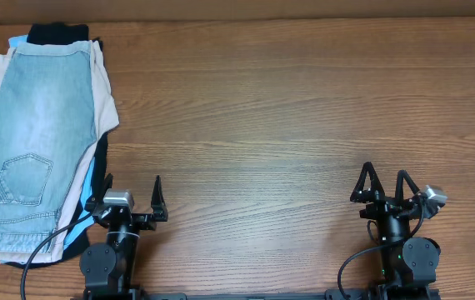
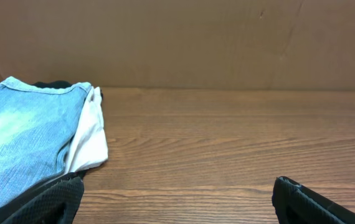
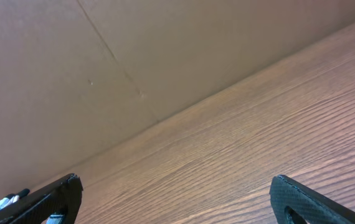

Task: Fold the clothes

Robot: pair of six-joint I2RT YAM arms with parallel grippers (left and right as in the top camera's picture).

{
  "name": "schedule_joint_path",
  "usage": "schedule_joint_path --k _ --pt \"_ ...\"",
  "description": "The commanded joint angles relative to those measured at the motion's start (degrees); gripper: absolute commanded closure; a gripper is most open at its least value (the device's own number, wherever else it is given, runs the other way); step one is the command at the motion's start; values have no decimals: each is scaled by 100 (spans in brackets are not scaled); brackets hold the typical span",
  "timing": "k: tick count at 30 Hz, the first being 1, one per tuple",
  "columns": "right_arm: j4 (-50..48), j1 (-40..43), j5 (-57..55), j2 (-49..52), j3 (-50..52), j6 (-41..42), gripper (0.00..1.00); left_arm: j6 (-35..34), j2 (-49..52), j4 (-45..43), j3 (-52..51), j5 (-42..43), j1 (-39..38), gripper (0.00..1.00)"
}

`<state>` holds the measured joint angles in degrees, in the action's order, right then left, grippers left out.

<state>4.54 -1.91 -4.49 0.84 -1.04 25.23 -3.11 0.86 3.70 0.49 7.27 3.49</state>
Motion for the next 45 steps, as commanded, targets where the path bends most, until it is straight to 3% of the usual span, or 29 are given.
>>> schedule_joint_path --k 1,33,39,42,45 --pt "-26 15 -37 -61 57 -31 0 -118 -50 13 -22 -39 35 0" --pt "-35 15 -33 -61 57 -4 0 -116 -50 -70 -22 -46 35 0" --pt "-181 15 -9 -61 57 55 0 -116 -50 -671 -22 247 35 0" --pt "-612 15 468 -61 55 31 0 -118 -50 -758 127 584 35 0" --pt "-754 15 1025 -61 -90 7 0 -101 -24 -278 570 752 35 0"
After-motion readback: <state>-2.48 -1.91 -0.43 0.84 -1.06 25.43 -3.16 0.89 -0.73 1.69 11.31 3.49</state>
